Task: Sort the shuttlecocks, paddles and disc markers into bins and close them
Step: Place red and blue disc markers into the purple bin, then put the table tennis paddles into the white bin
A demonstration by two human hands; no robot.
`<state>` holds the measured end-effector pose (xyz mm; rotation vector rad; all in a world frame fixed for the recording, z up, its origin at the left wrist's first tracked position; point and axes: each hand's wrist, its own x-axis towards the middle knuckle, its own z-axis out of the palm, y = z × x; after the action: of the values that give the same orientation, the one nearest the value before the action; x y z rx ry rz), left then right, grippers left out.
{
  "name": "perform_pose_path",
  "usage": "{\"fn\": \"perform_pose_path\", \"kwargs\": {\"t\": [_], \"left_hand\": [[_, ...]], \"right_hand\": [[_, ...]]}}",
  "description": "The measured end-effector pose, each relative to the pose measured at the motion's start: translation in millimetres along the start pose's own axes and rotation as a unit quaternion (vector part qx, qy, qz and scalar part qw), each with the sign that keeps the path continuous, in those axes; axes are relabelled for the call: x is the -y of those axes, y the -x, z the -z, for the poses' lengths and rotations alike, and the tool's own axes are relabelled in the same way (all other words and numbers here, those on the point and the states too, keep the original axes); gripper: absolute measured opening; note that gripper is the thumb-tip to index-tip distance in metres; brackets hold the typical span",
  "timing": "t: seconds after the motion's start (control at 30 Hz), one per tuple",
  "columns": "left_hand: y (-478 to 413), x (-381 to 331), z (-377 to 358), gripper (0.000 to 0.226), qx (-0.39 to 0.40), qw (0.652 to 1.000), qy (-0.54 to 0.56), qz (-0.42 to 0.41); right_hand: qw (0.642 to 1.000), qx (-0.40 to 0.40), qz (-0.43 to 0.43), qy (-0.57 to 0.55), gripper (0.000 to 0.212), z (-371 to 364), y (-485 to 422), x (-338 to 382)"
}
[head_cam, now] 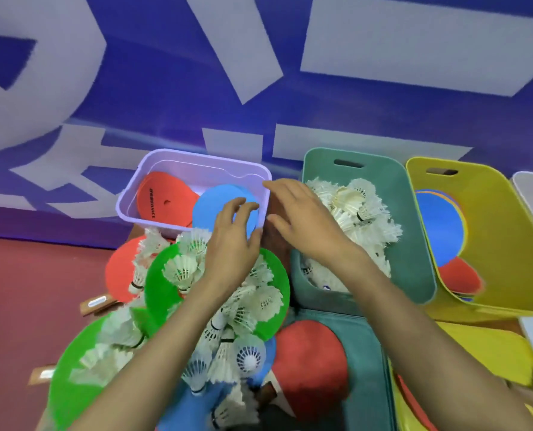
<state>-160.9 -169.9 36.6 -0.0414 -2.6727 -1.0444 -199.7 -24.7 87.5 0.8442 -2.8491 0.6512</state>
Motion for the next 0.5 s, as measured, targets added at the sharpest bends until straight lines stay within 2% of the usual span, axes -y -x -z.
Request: {"fn": "perform_pose_path", "kwargs": {"t": [0.1, 0.2, 0.33, 0.5], "left_hand": [[33.1, -39.4, -7.8, 0.039, -0.029, 0.998, 0.037, -0.046], [64.9, -83.2, -23.3, 0.036, -0.026, 0.994, 0.07, -0.084], [109.2, -136.2, -59.2, 0.033, 0.011, 0.987, 0.103, -0.122], [159.0, -188.5, -121.5, 0.033, 0.091, 0.979, 0.115, -0.139]], "right_hand": [[0.997, -0.076, 0.015, -0.005, 0.047, 26.8, 58.6, -9.4], [0.992, -0.122, 0.008, -0.013, 0.042, 48.4, 117.4, -25.3], [0.983, -0.175, -0.032, -0.036, 0.048, 75.4, 197.2, -53.4], [0.973, -0.216, -0.072, -0.022, 0.045, 99.9, 293.7, -105.6]]}}
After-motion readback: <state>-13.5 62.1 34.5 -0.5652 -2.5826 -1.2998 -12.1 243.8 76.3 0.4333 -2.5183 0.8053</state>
